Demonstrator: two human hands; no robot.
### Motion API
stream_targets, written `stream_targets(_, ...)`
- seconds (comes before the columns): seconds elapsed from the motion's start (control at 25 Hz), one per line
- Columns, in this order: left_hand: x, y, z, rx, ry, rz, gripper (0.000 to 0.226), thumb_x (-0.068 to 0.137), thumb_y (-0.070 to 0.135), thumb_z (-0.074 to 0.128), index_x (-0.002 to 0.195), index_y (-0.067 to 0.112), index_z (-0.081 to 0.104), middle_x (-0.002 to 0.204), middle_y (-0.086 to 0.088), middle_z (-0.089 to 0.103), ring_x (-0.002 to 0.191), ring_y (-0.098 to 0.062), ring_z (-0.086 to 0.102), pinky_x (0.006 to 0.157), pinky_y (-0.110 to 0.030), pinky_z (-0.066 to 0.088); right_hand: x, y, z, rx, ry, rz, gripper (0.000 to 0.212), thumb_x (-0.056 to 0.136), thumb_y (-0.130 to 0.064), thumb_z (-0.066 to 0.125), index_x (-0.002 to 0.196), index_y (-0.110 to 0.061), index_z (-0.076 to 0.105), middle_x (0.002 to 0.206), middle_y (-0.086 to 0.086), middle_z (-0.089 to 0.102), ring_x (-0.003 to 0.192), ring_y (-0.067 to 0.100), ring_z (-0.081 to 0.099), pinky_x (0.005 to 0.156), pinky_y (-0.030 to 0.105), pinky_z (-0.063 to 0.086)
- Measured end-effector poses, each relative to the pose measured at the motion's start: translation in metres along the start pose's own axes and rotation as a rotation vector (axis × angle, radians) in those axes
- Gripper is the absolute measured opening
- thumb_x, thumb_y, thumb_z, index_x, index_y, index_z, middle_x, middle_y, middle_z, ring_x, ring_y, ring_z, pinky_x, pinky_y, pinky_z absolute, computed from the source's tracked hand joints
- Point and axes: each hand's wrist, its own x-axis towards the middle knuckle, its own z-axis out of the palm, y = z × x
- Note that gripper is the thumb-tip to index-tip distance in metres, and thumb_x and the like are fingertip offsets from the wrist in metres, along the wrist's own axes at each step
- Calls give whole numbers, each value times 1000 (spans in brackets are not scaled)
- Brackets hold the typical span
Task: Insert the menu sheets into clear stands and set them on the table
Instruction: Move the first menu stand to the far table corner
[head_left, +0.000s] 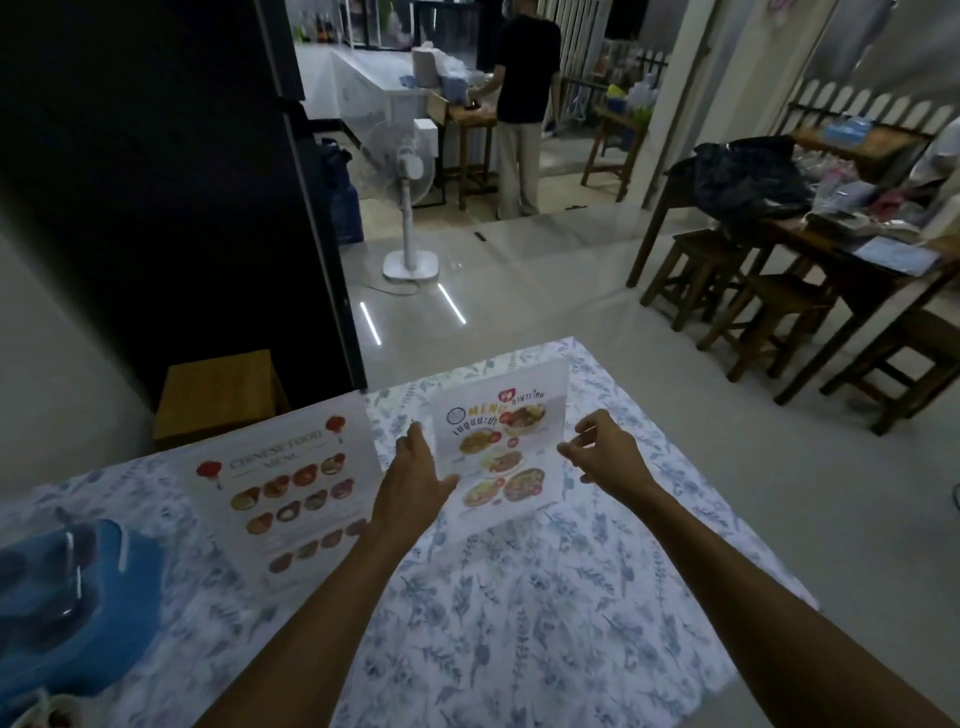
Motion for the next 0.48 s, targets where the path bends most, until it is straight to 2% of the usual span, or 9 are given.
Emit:
stream_targets(0.08, 11, -6, 15, 25, -42, -65, 92, 83, 36, 77, 150, 5, 23, 143, -19, 45, 126, -33, 52, 95, -39, 48, 19, 20, 6, -19, -57, 65, 60, 78, -30, 81, 123, -12, 44, 110, 11, 63, 86, 22, 67, 64, 37, 61)
stream_targets(0.2, 27, -15, 31, -4, -92, -154, 73, 75, 36, 84, 134, 9, 49, 125, -12, 65, 107, -27, 66, 82, -38, 56, 53, 43, 21, -114, -202, 62, 84, 73, -28, 85, 139, -11, 35, 130, 18, 58, 106, 29, 64, 72, 37, 57)
stream_targets(0.24, 28, -16, 33, -16, -107, -188, 67, 73, 33, 86, 129, 11, 56, 120, -9, 70, 101, -24, 68, 78, -35, 57, 61, 49, 26, -135, -258, 41, 83, 75, -27, 84, 140, -11, 36, 132, 18, 58, 108, 30, 64, 75, 37, 57)
stream_targets(0.32, 33, -18, 41, -15, -107, -245, 58, 69, 32, 89, 120, 14, 67, 112, -5, 74, 94, -19, 70, 74, -31, 57, 79, 64, 30, -148, -357, -24, 66, 81, -25, 78, 137, -14, 45, 130, 15, 62, 106, 27, 65, 81, 37, 56)
stream_targets(0.4, 45, -14, 48, 11, -78, -249, 50, 68, 32, 89, 112, 14, 73, 107, -4, 76, 89, -16, 72, 71, -27, 57, 97, 74, 25, -182, -414, -118, 44, 88, -24, 71, 130, -19, 60, 127, 9, 68, 104, 21, 66, 87, 35, 55)
stream_targets(0.48, 60, -1, 52, 9, -58, -248, 46, 69, 30, 89, 108, 12, 76, 104, -3, 77, 83, -13, 71, 65, -20, 52, 119, 77, 12, -225, -461, -181, 33, 90, -25, 68, 124, -21, 67, 122, 5, 72, 102, 17, 66, 89, 33, 54)
